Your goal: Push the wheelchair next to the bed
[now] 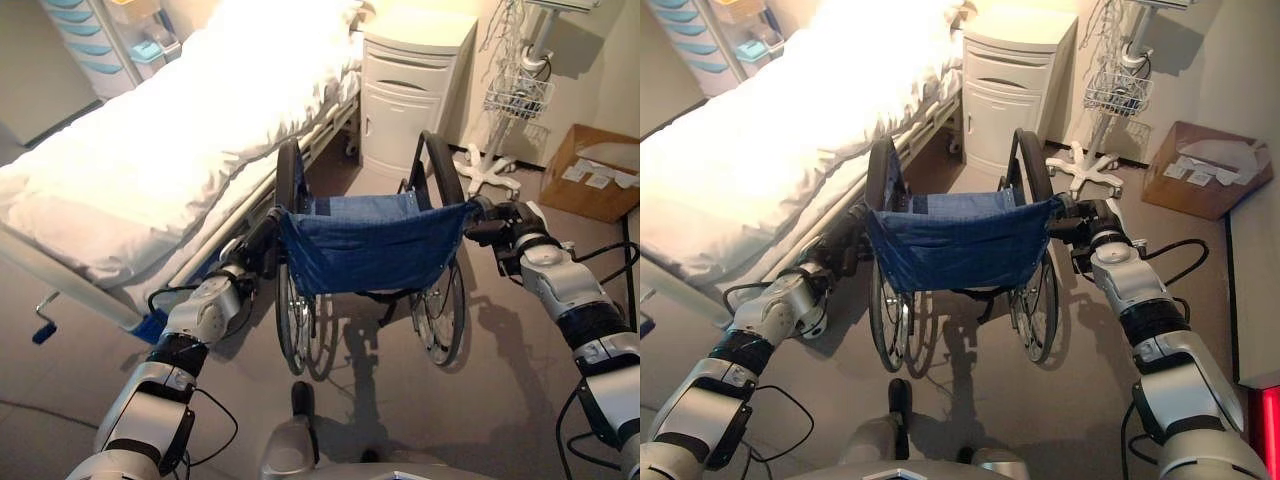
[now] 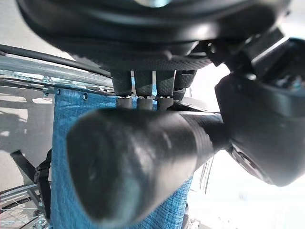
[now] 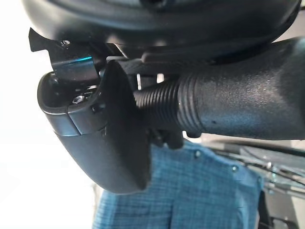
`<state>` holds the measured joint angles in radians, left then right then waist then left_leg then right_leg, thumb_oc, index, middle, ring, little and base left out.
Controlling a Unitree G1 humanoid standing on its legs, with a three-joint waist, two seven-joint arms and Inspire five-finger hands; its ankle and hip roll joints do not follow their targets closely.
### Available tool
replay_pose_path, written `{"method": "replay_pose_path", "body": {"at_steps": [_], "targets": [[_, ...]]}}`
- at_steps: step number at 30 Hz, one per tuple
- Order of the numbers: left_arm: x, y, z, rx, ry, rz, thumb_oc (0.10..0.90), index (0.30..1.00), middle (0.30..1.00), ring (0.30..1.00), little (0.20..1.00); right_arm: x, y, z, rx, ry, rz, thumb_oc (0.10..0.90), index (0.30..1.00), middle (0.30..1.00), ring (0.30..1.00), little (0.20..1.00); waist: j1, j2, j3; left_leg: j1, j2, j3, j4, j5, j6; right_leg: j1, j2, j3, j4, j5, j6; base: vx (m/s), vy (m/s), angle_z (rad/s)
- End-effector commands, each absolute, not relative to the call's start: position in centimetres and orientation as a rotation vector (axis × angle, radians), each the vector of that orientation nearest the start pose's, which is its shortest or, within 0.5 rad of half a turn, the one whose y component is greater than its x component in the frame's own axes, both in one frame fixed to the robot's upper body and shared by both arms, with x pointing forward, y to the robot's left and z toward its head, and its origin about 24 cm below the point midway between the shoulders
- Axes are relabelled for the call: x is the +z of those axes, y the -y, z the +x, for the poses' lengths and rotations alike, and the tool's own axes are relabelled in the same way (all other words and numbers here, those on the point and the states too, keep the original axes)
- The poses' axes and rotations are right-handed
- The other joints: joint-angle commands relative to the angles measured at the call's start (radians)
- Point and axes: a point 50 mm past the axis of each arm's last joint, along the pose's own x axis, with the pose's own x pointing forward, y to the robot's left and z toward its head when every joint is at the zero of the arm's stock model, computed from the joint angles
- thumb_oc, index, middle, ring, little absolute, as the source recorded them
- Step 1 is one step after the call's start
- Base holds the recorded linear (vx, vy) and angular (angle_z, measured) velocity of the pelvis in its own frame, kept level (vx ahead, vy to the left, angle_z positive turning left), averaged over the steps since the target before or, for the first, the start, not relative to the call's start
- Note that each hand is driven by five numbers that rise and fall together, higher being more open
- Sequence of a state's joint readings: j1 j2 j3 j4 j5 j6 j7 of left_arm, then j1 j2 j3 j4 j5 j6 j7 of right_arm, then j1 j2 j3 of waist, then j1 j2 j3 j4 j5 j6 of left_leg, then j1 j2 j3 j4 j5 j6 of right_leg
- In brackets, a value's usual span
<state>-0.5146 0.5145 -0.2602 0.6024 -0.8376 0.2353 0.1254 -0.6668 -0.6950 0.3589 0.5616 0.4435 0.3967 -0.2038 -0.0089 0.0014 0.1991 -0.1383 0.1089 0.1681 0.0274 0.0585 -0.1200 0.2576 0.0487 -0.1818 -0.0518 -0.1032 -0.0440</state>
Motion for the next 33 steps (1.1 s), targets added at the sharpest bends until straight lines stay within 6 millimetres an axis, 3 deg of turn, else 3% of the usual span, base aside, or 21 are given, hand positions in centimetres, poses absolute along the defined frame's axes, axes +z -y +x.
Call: {"method": "replay_pose_path", "body": {"at_steps": [1, 3, 5, 6, 10, 12, 15, 18, 21, 25, 33], "targets": [[13.2, -23.4, 37.0, 0.091, 0.007, -0.116, 0.4, 0.3, 0.3, 0.3, 0.3, 11.0, 19.7, 35.7, 0.057, -0.12, -0.348, 0.4, 0.3, 0.3, 0.3, 0.3, 0.028, -0.016, -0.097, 0.014, -0.064, 0.026, 0.06, 0.015, 0.055, 0.002, -0.155, 0.031, 0.149, -0.032, 0.157, 0.27, 0.189, -0.28], [13.2, -23.2, 37.1, 0.085, 0.009, -0.113, 0.4, 0.3, 0.3, 0.3, 0.3, 10.8, 19.7, 35.6, 0.053, -0.117, -0.345, 0.4, 0.3, 0.3, 0.3, 0.3, 0.031, -0.019, -0.099, 0.013, -0.076, 0.022, 0.068, 0.006, 0.065, -0.007, -0.168, 0.029, 0.173, -0.019, 0.166, 0.22, 0.164, -0.21], [13.2, -22.6, 37.1, 0.078, 0.012, -0.1, 0.4, 0.3, 0.3, 0.3, 0.3, 10.6, 19.5, 35.4, 0.045, -0.111, -0.331, 0.4, 0.3, 0.3, 0.3, 0.3, 0.036, -0.026, -0.102, 0.014, -0.11, 0.014, 0.08, -0.012, 0.092, -0.032, -0.201, 0.035, 0.269, 0.04, 0.183, 0.28, 0.229, -0.16], [13.0, -22.2, 37.2, 0.075, 0.011, -0.096, 0.4, 0.3, 0.3, 0.3, 0.3, 10.3, 19.4, 35.3, 0.041, -0.107, -0.329, 0.4, 0.3, 0.3, 0.3, 0.3, 0.039, -0.025, -0.105, 0.029, -0.13, 0.009, 0.077, -0.024, 0.108, -0.057, -0.23, 0.028, 0.356, 0.103, 0.184, 0.23, 0.2, 0.0], [12.5, -21.6, 37.1, 0.079, -0.001, -0.092, 0.4, 0.3, 0.3, 0.3, 0.3, 9.8, 19.3, 35.0, 0.039, -0.111, -0.325, 0.4, 0.3, 0.3, 0.3, 0.3, 0.042, -0.004, -0.107, 0.09, -0.157, 0.003, 0.06, -0.051, 0.135, -0.133, -0.286, 0.002, 0.572, 0.193, 0.179, 0.23, 0.188, -0.07], [12.4, -21.6, 37.1, 0.081, -0.006, -0.088, 0.4, 0.3, 0.3, 0.3, 0.3, 9.8, 19.2, 35.1, 0.043, -0.116, -0.326, 0.4, 0.3, 0.3, 0.3, 0.3, 0.047, -0.002, -0.107, 0.11, -0.164, 0.002, 0.053, -0.058, 0.139, -0.152, -0.303, -0.013, 0.582, 0.198, 0.176, 0.24, 0.095, -0.2], [12.3, -22.1, 36.9, 0.088, -0.012, -0.073, 0.4, 0.3, 0.3, 0.3, 0.3, 10.1, 18.6, 35.5, 0.053, -0.119, -0.329, 0.4, 0.3, 0.3, 0.3, 0.3, 0.052, 0.004, -0.105, 0.154, -0.17, 0.003, 0.03, -0.063, 0.138, -0.176, -0.305, -0.049, 0.498, 0.171, 0.169, 0.22, -0.008, -0.56], [12.9, -23.4, 36.8, 0.11, 0.008, -0.064, 0.4, 0.3, 0.3, 0.3, 0.3, 11.0, 17.8, 35.9, 0.078, -0.104, -0.327, 0.4, 0.3, 0.3, 0.3, 0.3, 0.041, 0.003, -0.096, 0.21, -0.17, 0.002, 0.006, -0.085, 0.124, -0.256, -0.252, -0.091, 0.288, 0.136, 0.17, 0.16, -0.103, -0.64], [13.3, -23.1, 36.6, 0.112, 0.03, -0.058, 0.4, 0.3, 0.3, 0.3, 0.3, 11.6, 17.6, 36.0, 0.09, -0.084, -0.321, 0.4, 0.3, 0.3, 0.3, 0.3, 0.007, -0.011, -0.091, 0.237, -0.187, -0.017, -0.006, -0.124, 0.128, -0.343, -0.194, -0.065, 0.166, 0.18, 0.186, 0.12, -0.14, 0.22], [13.8, -22.2, 37.1, 0.081, 0.036, -0.05, 0.4, 0.3, 0.3, 0.3, 0.3, 11.8, 17.9, 36.0, 0.069, -0.075, -0.32, 0.4, 0.3, 0.3, 0.3, 0.3, -0.038, -0.014, -0.082, 0.265, -0.198, -0.054, -0.006, -0.161, 0.147, -0.4, -0.153, 0.024, 0.165, 0.197, 0.191, 0.11, -0.131, 0.83], [13.9, -22.1, 37.4, 0.084, 0.02, -0.06, 0.4, 0.3, 0.3, 0.3, 0.3, 11.1, 18.4, 35.7, 0.056, -0.101, -0.305, 0.4, 0.3, 0.3, 0.3, 0.3, -0.062, -0.013, -0.111, 0.268, -0.158, 0.013, 0.007, -0.148, 0.122, -0.274, -0.117, 0.016, 0.116, 0.14, 0.157, 0.09, -0.187, 0.45]]}}
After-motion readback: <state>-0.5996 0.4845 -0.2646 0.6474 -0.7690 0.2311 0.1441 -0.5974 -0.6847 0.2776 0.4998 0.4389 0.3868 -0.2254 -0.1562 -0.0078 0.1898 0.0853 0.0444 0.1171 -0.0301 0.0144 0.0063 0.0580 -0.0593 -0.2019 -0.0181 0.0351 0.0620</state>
